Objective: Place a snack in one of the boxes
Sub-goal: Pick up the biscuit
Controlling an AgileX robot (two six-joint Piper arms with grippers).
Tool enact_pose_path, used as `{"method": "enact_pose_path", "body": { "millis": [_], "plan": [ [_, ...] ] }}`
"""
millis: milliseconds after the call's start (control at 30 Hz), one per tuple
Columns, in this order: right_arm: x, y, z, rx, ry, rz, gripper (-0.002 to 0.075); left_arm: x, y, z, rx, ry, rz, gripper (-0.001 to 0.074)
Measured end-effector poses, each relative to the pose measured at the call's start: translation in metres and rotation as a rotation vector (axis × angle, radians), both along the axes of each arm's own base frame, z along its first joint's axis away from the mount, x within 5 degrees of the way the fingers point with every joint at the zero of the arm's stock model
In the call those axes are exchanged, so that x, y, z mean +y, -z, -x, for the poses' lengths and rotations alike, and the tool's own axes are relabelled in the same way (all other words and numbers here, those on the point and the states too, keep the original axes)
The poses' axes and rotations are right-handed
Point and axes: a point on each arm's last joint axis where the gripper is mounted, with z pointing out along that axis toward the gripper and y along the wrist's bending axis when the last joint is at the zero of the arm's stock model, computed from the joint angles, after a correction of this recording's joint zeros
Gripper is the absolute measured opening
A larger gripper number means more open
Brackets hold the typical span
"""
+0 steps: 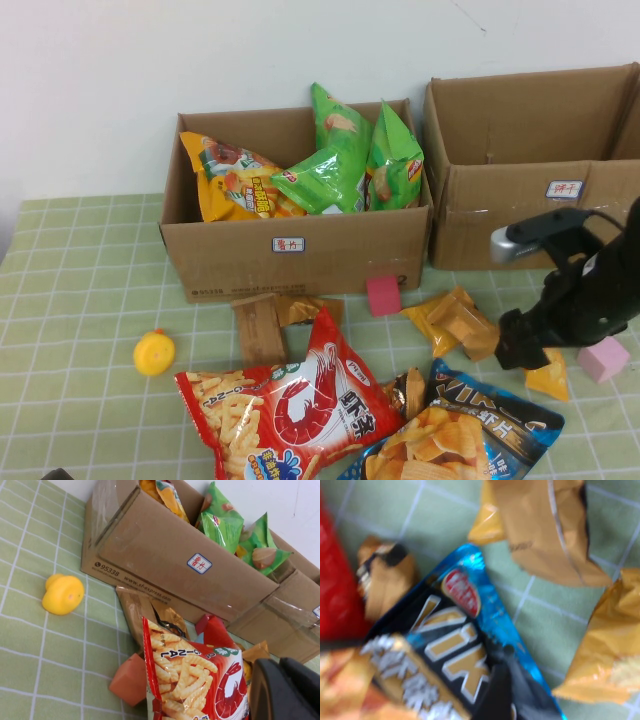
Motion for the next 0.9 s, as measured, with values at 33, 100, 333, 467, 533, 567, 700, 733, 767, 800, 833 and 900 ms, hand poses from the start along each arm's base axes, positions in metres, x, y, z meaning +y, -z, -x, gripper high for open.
{"method": "enact_pose_path", "body": {
  "millis": [33, 100, 333, 467, 533, 567, 700, 733, 767, 800, 833, 900],
  "plan": [
    [0.001, 0.005, -0.002, 0.009, 0.018, -0.002, 0.0669, 0.0, 0.0, 0.0, -0.001, 0.0, -0.003, -0.0001],
    [0.002, 0.016, -0.006, 0.032, 0.032, 0.002, 0.0681, 0.0, 0.0, 0.0, -0.001, 0.0, -0.002, -0.0001],
    [0.006, 0.045, -0.021, 0.099, 0.072, 0.01, 0.069, 0.0, 0.0, 0.0, -0.004, 0.002, -0.011, -0.0001],
    [0.008, 0.045, -0.027, 0.096, 0.072, 0.007, 0.0638, 0.0, 0.0, 0.0, -0.004, 0.002, -0.011, -0.0001],
    [0.008, 0.044, -0.028, 0.091, 0.077, 0.01, 0.0599, 0.0, 0.0, 0.0, -0.004, 0.002, -0.011, -0.0001],
    [0.007, 0.044, -0.029, 0.088, 0.076, 0.02, 0.0569, 0.0, 0.0, 0.0, -0.004, 0.002, -0.011, -0.0001],
    [0.002, 0.046, -0.03, 0.08, 0.092, 0.076, 0.0505, 0.0, 0.0, 0.0, -0.004, 0.002, -0.011, -0.0001],
    [0.001, 0.046, -0.03, 0.077, 0.096, 0.088, 0.05, 0.0, 0.0, 0.0, -0.004, 0.002, -0.013, -0.0001],
    [0.0, 0.046, -0.031, 0.073, 0.101, 0.103, 0.0496, 0.0, 0.0, 0.0, -0.004, 0.002, -0.013, -0.0001],
    [-0.001, 0.046, -0.031, 0.069, 0.101, 0.115, 0.0493, 0.0, 0.0, 0.0, -0.004, 0.002, -0.013, -0.0001],
    [-0.002, 0.047, -0.031, 0.067, 0.102, 0.124, 0.0491, 0.0, 0.0, 0.0, -0.004, 0.002, -0.013, -0.0001],
    [-0.003, 0.048, -0.032, 0.065, 0.106, 0.136, 0.0489, 0.0, 0.0, 0.0, -0.004, 0.002, -0.013, -0.0001]
  ]
}}
